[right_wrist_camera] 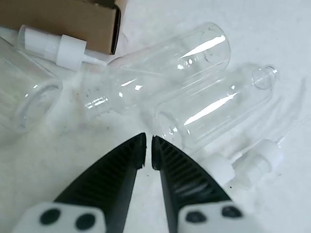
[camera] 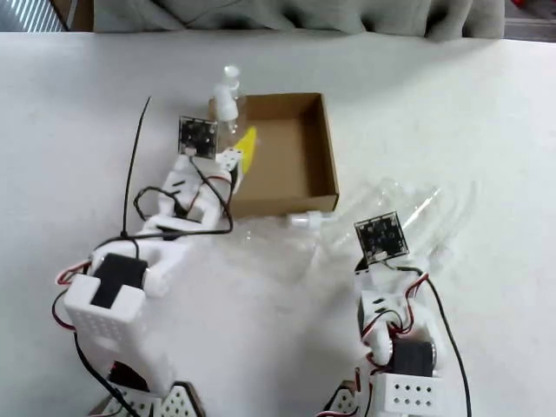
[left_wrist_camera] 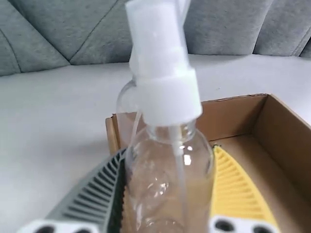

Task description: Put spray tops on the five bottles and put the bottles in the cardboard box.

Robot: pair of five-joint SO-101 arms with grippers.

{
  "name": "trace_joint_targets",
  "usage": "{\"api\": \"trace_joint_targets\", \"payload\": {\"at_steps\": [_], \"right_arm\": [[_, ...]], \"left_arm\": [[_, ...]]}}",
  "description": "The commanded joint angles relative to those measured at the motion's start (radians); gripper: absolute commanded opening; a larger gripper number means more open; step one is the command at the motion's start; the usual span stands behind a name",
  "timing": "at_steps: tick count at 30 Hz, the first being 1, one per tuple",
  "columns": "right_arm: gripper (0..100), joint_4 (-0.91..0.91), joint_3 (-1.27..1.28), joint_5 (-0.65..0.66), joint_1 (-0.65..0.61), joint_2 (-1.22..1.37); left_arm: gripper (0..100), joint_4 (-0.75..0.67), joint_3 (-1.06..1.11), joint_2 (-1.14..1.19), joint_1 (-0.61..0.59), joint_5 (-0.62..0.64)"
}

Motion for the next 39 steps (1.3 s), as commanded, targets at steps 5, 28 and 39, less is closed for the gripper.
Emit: {"api": "trace_joint_targets", "payload": {"at_steps": [5, 28, 39], "right_arm": [[2.1, 0.007, 0.009, 0.012, 0.013, 0.005], [2.1, 0.022, 0.009, 0.014, 0.007, 0.005], [2.1, 0.021, 0.009, 0.044, 0.010, 0.005]], "left_arm": [[35, 0.021, 0.014, -0.022, 0.001, -0.002], [33, 0.023, 0.230, -0.311, 0.001, -0.008], [33, 0.446, 0.384, -0.688, 0.059, -0.103]]}}
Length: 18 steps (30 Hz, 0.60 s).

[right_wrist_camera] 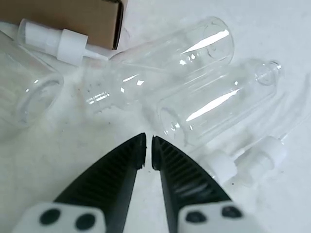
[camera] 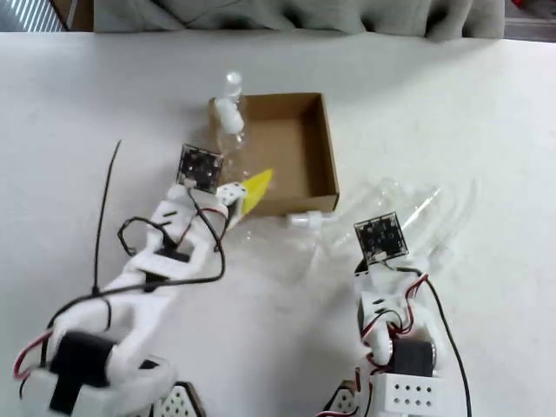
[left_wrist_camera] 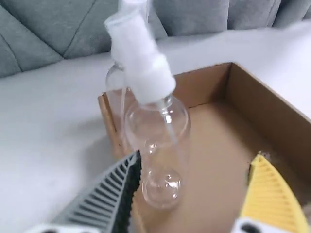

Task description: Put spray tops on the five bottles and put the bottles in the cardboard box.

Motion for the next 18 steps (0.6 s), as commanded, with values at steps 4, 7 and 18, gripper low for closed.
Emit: {"api": "trace_joint_targets", "payload": {"at_steps": [4, 7, 18], "right_arm": [[2.1, 0.004, 0.009, 0.063, 0.012, 0.005], [2.1, 0.004, 0.009, 0.066, 0.012, 0.005], [2.1, 0.007, 0.009, 0.066, 0.005, 0.001]], "left_arm": [[33, 0.436, -0.003, -0.332, -0.022, -0.005], [33, 0.601, -0.003, -0.486, -0.044, 0.063], [2, 1.033, -0.003, -0.872, -0.051, 0.098]]}}
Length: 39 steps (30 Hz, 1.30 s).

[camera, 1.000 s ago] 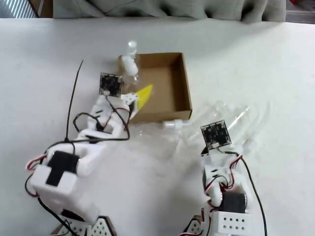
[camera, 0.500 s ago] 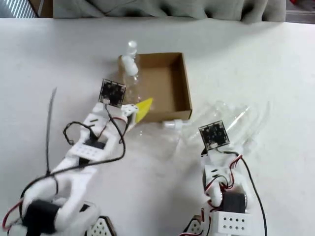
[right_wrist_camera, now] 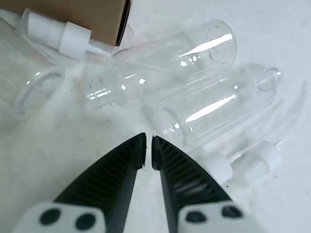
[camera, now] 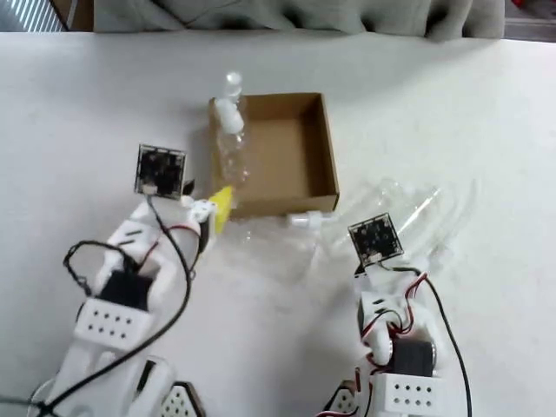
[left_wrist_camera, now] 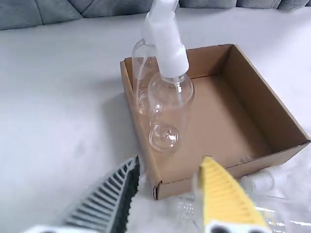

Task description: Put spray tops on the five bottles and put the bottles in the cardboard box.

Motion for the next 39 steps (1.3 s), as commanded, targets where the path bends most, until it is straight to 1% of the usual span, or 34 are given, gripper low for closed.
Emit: {"api": "trace_joint_targets", "payload": {"at_steps": [1, 3, 5, 8, 10, 12, 14, 20, 21, 22, 26, 29, 30, 34, 36, 39], "right_arm": [[1.9, 0.007, 0.009, 0.008, 0.005, 0.001], [1.8, 0.008, 0.009, 0.008, 0.008, -0.001], [1.7, 0.008, 0.009, 0.005, 0.010, -0.002], [1.7, 0.010, 0.000, 0.003, 0.007, -0.002], [1.7, 0.012, -0.018, 0.003, -0.001, 0.005], [1.7, 0.044, -0.048, 0.002, -0.022, 0.005], [1.6, 0.087, -0.094, -0.014, -0.036, 0.005], [2.1, 0.197, -0.327, -0.009, -0.050, 0.008], [2.1, 0.206, -0.368, -0.006, -0.050, 0.018], [2.1, 0.214, -0.405, 0.012, -0.058, 0.036], [2.1, 0.257, -0.554, 0.034, -0.136, 0.225], [2.1, 0.275, -0.660, 0.035, -0.214, 0.414], [2.1, 0.277, -0.694, 0.040, -0.240, 0.479], [2.2, 0.286, -0.827, 0.041, -0.334, 0.720], [2.2, 0.297, -0.888, 0.048, -0.377, 0.835], [6.6, 0.294, -0.930, 0.158, -0.435, 0.984]], "left_arm": [[2, 0.060, -0.003, -0.097, -0.012, 0.014], [6, 0.135, -0.006, -0.114, -0.012, 0.017], [6, 0.201, -0.008, -0.116, -0.030, 0.017], [6, 0.250, -0.002, -0.114, -0.107, 0.011], [6, 0.244, 0.028, -0.114, -0.182, 0.011], [6, 0.201, 0.078, -0.114, -0.252, 0.011], [6, 0.126, 0.161, -0.119, -0.300, 0.009], [6, -0.192, 0.416, -0.122, -0.321, 0.009], [6, -0.222, 0.423, -0.125, -0.328, 0.009], [6, -0.222, 0.425, -0.128, -0.338, 0.009], [6, -0.158, 0.416, -0.153, -0.340, 0.006], [6, -0.106, 0.413, -0.183, -0.340, -0.080], [6, -0.066, 0.397, -0.197, -0.341, -0.110], [6, 0.173, 0.321, -0.240, -0.344, -0.261], [6, 0.238, 0.304, -0.254, -0.344, -0.311], [6, 0.242, 0.305, -0.263, -0.344, -0.322]]}}
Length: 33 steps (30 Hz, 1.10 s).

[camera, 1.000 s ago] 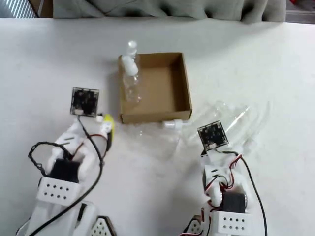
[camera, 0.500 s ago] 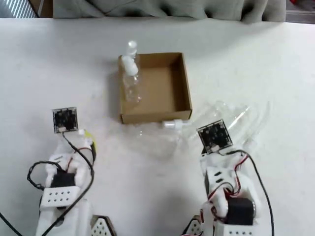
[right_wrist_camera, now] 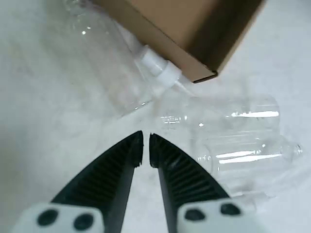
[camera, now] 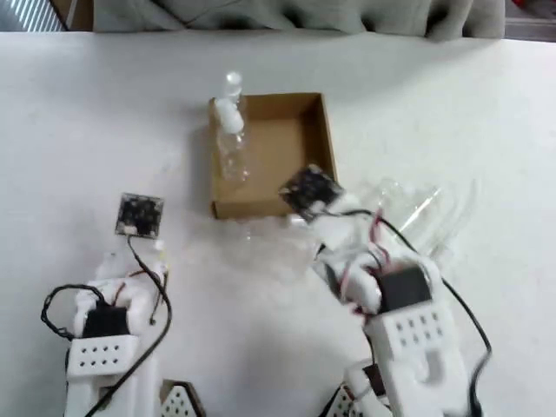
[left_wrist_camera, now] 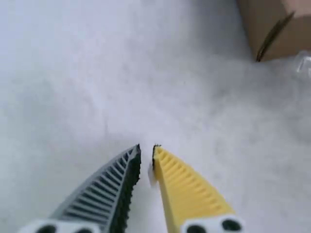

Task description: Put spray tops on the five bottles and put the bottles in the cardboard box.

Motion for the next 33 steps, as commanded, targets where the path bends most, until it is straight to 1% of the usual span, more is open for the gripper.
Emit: {"api": "trace_joint_targets", "payload": {"at_steps": [1, 3, 5, 12, 14, 17, 20, 23, 26, 29, 33], "right_arm": [[9.4, 0.002, -0.086, 0.129, -0.073, 0.176], [14.9, -0.028, -0.086, 0.192, -0.094, 0.240], [17.4, -0.071, -0.086, 0.235, -0.094, 0.295], [17.1, -0.191, -0.087, 0.334, -0.094, 0.475], [13.2, -0.236, -0.087, 0.333, -0.073, 0.512], [0.8, -0.286, -0.089, 0.331, -0.030, 0.530], [3.9, -0.286, -0.104, 0.328, -0.001, 0.532], [1.3, -0.295, -0.150, 0.245, 0.044, 0.544], [1.7, -0.295, -0.199, 0.192, 0.068, 0.582], [1.6, -0.298, -0.232, 0.183, 0.071, 0.661], [1.6, -0.352, -0.261, 0.183, 0.065, 0.777]], "left_arm": [[6, 0.018, -0.063, -0.024, -0.015, -0.025], [6, 0.018, -0.061, -0.025, -0.015, -0.026], [6, 0.018, -0.061, -0.025, -0.015, -0.026], [6, 0.018, -0.061, -0.025, -0.015, -0.028], [6, 0.018, -0.061, -0.025, -0.015, -0.028], [6, 0.018, -0.061, -0.025, -0.015, -0.028], [6, 0.018, -0.061, -0.025, -0.015, -0.028], [6, 0.018, -0.061, -0.025, -0.015, -0.028], [6, 0.017, -0.061, -0.025, -0.015, -0.028], [6, 0.017, -0.060, -0.025, -0.015, -0.028], [6, 0.017, -0.060, -0.025, -0.015, -0.028]]}}
